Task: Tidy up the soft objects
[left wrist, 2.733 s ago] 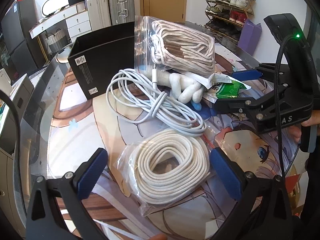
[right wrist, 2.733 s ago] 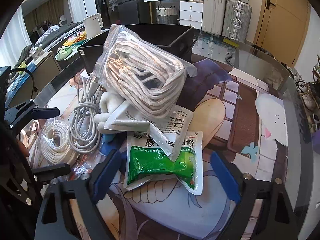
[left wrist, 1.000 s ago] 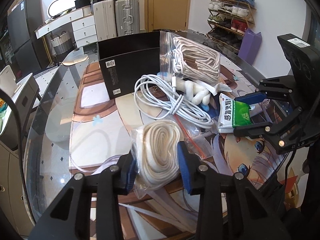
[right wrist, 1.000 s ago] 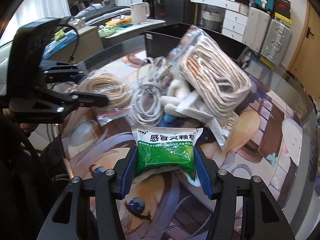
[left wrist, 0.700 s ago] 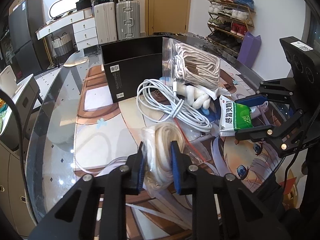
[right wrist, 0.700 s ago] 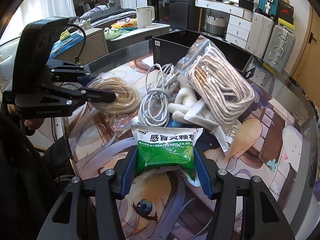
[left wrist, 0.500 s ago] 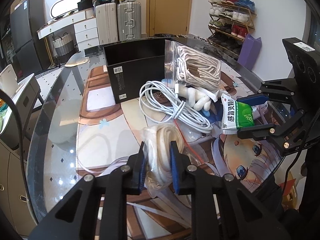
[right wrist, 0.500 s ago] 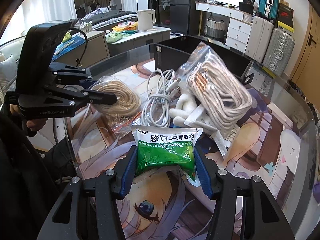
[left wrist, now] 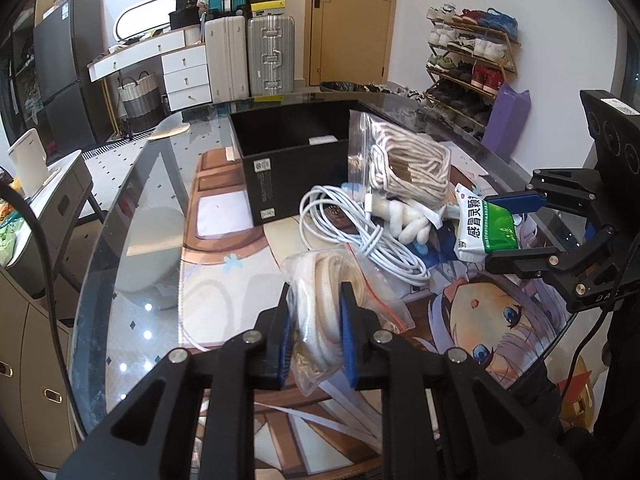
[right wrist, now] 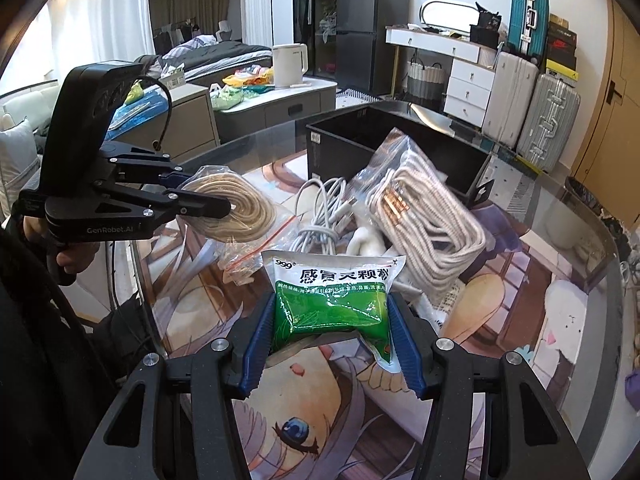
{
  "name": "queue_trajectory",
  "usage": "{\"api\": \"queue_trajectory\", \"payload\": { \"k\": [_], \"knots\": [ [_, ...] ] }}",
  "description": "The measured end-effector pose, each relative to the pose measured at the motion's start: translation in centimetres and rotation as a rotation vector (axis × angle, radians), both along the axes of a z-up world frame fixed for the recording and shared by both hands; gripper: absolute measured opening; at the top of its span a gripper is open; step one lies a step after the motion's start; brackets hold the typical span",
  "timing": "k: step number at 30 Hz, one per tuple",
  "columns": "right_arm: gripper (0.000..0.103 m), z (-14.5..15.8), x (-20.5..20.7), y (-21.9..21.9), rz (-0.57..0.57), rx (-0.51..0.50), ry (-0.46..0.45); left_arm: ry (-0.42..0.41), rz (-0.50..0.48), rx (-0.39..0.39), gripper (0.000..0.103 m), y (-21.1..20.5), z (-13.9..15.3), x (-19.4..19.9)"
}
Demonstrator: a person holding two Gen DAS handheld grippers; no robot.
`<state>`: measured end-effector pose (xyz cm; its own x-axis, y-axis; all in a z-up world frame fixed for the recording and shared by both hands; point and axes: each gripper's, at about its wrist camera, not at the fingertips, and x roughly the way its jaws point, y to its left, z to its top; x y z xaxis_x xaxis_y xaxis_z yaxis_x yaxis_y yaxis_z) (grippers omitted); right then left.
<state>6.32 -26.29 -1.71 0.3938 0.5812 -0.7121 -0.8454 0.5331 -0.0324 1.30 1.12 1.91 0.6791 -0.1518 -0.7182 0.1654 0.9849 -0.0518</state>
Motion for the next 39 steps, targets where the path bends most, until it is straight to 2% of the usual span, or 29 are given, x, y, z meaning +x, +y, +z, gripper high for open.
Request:
{"api": "queue_trajectory", "payload": {
  "k": [20,39],
  "knots": [
    [0.056,3.1,-0.2,-1.3,-0.053,0.112,-0.069,-0.065,0.049,0.000,0.018,0.4,2.2,1.1],
    [0.056,5.0,1.2,-1.8,-0.173,0.205,-0.096,-0.113,0.091,0.011,0.018,0.5,3.7,4.0]
  ]
}}
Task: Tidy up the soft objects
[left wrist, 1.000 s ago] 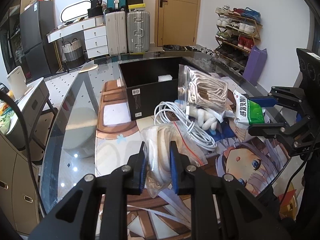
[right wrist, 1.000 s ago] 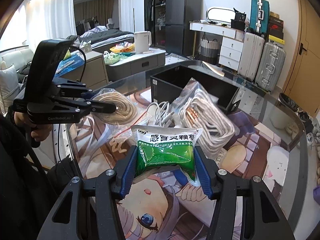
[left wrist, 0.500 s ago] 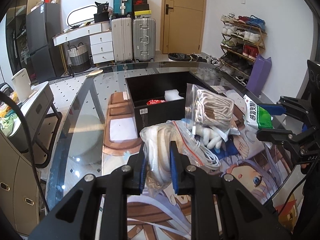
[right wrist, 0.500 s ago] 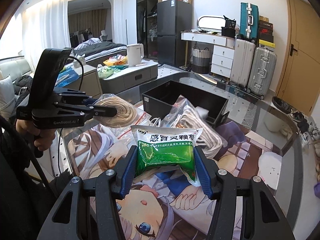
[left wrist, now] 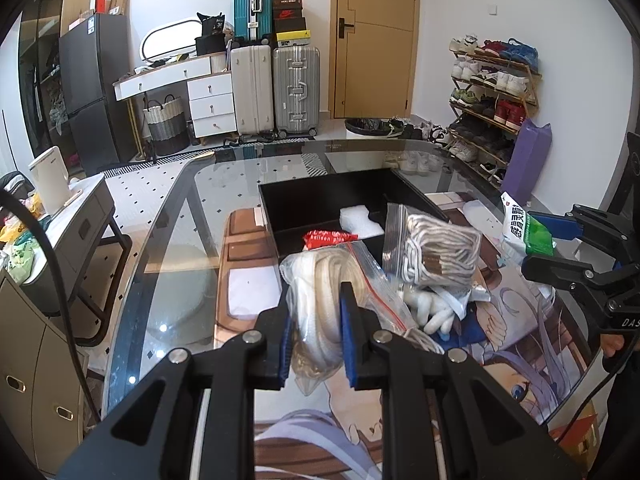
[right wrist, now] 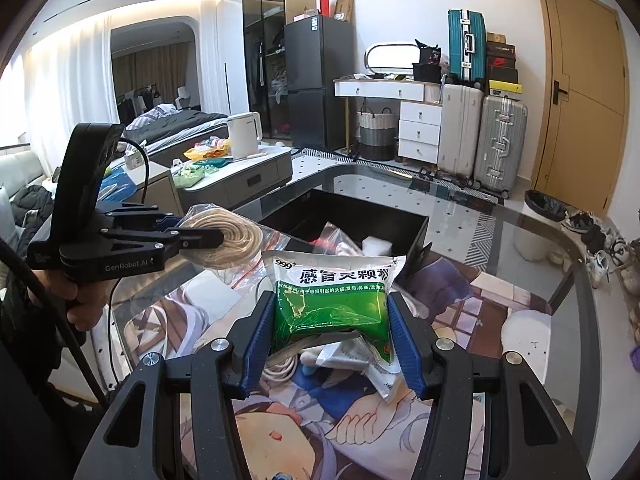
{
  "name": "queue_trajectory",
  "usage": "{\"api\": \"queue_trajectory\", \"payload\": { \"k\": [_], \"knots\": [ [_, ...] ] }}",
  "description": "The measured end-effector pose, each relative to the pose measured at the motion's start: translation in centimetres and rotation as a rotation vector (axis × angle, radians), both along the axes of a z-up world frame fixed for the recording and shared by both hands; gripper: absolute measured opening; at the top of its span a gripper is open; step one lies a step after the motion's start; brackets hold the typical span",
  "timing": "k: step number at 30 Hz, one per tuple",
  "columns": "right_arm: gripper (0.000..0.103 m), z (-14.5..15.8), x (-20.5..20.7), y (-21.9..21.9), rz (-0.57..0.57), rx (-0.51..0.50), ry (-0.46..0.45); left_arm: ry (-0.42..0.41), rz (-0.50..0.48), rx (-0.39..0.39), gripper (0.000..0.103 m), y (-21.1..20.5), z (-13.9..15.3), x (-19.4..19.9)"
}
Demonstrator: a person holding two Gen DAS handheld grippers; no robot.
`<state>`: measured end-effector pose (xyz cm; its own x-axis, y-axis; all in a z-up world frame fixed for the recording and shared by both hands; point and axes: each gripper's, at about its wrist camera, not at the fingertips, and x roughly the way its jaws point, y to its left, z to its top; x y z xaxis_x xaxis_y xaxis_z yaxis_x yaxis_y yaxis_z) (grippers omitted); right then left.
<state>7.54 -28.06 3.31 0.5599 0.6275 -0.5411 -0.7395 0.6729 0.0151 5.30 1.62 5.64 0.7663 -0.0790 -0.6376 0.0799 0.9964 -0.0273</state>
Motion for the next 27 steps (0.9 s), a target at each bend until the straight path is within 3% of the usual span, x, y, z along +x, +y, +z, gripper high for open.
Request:
{"api": "queue_trajectory", "payload": {
  "k": [27],
  "knots": [
    [0.056,2.7,4.0,1.5,-0.135,0.075,0.045,-0.088,0.037,0.016,0.018,0.0,2.9,3.6]
  ]
}}
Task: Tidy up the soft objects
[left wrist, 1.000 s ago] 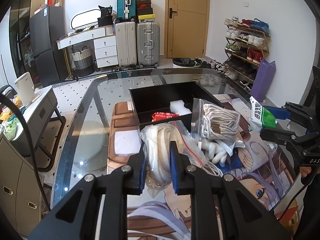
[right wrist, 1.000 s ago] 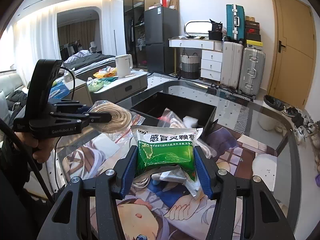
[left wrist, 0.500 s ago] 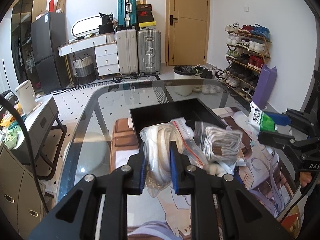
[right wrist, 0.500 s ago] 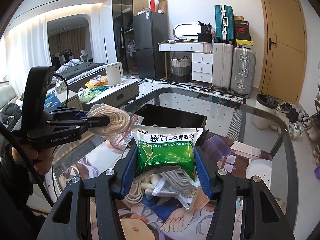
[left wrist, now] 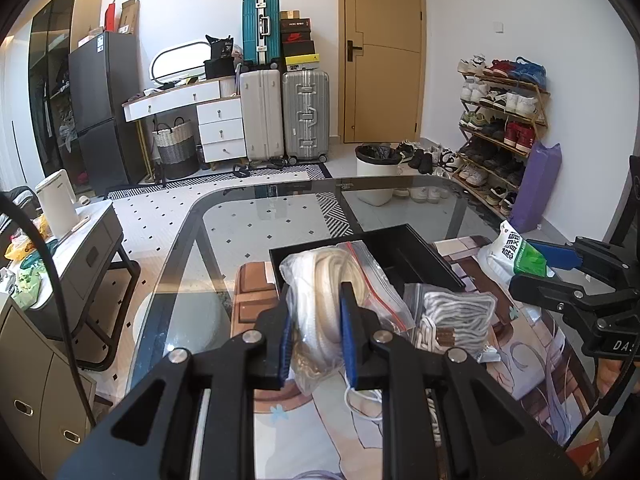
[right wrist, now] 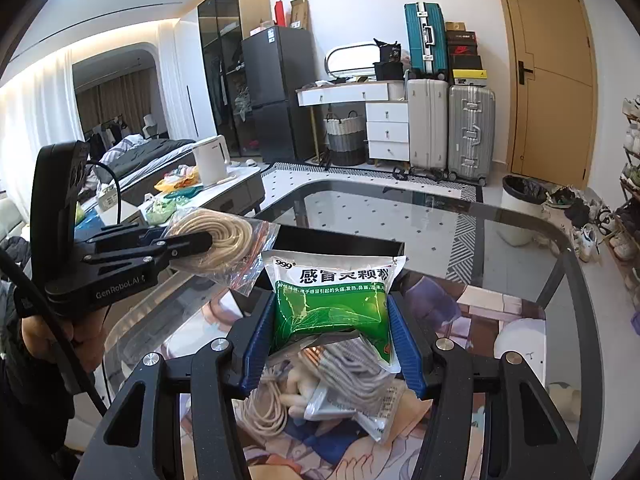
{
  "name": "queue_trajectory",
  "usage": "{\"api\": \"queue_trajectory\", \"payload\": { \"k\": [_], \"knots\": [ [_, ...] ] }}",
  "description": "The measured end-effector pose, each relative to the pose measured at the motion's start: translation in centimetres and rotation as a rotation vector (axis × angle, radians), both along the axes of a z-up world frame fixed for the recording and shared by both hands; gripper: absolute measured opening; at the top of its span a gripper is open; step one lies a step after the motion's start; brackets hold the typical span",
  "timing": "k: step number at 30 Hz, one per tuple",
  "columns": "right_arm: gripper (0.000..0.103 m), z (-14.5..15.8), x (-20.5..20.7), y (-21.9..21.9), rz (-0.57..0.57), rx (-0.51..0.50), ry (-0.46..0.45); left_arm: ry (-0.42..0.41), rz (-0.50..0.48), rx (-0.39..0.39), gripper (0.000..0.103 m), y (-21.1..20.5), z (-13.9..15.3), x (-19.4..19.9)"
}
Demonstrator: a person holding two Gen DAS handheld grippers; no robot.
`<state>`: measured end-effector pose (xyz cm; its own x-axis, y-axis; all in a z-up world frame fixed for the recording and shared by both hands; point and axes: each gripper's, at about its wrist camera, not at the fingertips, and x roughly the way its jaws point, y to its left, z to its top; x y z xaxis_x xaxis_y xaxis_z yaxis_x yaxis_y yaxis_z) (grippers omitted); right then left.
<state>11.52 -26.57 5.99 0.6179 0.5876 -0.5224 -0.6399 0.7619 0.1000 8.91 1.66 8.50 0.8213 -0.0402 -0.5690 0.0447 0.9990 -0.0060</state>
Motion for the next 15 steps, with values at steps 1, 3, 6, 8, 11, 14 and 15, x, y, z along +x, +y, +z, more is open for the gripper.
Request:
{"api": "queue_trajectory", "payload": {
  "k": [1,3,6,8,11,14,15],
  "knots": [
    [0.056,0.1,0.1,0.1,0.001,0.003,0.000,-0.002,0.002,-0.001,0.018,0.0,0.1,0.1],
    [0.056,0.4,0.5,0.2,-0.005,0.009,0.000,-0.001,0.007,-0.006,0.018,0.2,0.2,0.5],
    [0.056,0.7,1.2,0.4,-0.008,0.014,-0.002,-0.002,0.010,-0.002,0.018,0.3,0.4,1.0],
    [0.056,0.9,1.6,0.6,-0.014,0.022,0.002,-0.004,0.011,-0.004,0.018,0.3,0.4,1.1],
    [0.056,1.1,2.2,0.8,-0.023,0.026,0.000,-0.011,0.013,-0.001,0.018,0.4,0.7,1.4],
    [0.056,1.4,2.6,1.1,-0.034,0.035,-0.001,-0.015,0.010,-0.001,0.018,0.4,0.9,1.8],
    [0.056,1.4,2.7,1.2,-0.035,0.036,-0.001,-0.016,0.008,-0.001,0.018,0.4,1.0,1.9]
  ]
}}
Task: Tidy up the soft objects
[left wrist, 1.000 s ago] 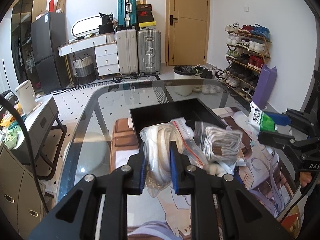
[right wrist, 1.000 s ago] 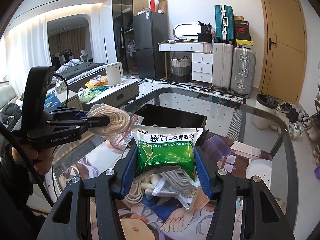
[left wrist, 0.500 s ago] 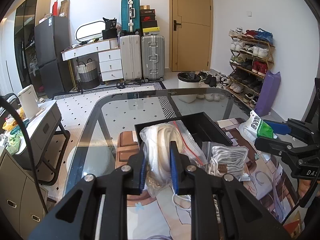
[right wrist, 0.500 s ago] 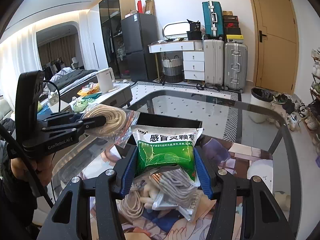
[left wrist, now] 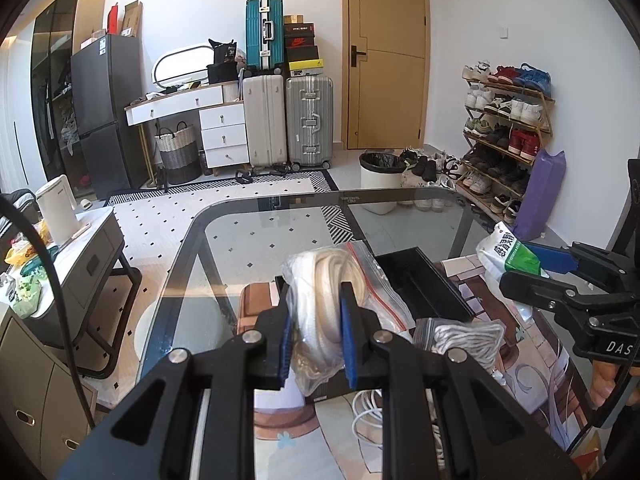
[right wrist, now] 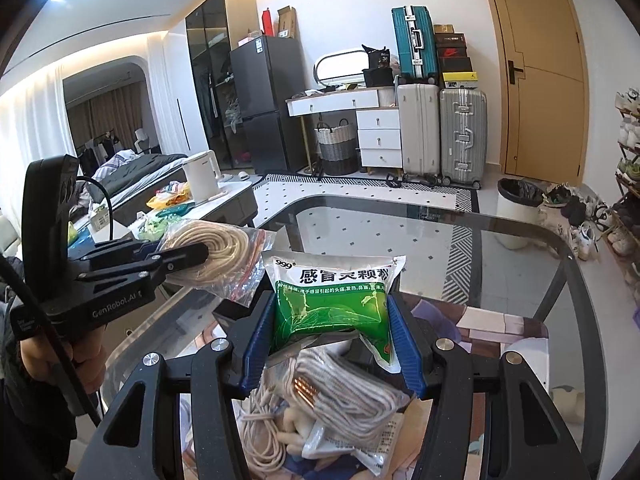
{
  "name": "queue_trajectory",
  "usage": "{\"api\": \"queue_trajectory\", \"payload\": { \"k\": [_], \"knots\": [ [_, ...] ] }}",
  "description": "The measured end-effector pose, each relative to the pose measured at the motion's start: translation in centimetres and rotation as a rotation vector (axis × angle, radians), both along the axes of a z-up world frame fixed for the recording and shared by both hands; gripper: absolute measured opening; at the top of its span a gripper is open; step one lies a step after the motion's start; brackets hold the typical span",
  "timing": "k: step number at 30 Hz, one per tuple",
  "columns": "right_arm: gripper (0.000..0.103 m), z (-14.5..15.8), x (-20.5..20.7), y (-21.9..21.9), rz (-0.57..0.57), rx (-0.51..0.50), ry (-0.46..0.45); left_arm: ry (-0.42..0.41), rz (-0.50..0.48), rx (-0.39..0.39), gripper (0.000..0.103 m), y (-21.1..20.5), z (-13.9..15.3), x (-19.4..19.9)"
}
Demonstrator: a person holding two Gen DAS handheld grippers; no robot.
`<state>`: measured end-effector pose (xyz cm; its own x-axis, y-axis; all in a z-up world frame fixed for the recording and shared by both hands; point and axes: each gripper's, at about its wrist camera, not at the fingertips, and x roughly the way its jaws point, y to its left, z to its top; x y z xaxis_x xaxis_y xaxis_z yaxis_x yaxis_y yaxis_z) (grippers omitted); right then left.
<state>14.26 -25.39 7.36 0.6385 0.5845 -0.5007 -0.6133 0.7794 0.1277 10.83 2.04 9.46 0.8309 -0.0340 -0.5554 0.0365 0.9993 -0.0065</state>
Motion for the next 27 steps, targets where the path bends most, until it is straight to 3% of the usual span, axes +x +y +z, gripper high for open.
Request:
{"api": "queue_trajectory", "payload": {
  "k": [13,27],
  "knots": [
    [0.056,-0.4,2.5,2.0,0.020,-0.029,0.010,-0.017,0.008,-0.017,0.018,0.7,0.7,1.4],
    [0.056,-2.1,6.0,3.9,0.042,-0.072,0.057,0.015,0.000,-0.005,0.018,0.4,-0.8,3.9]
  ]
}}
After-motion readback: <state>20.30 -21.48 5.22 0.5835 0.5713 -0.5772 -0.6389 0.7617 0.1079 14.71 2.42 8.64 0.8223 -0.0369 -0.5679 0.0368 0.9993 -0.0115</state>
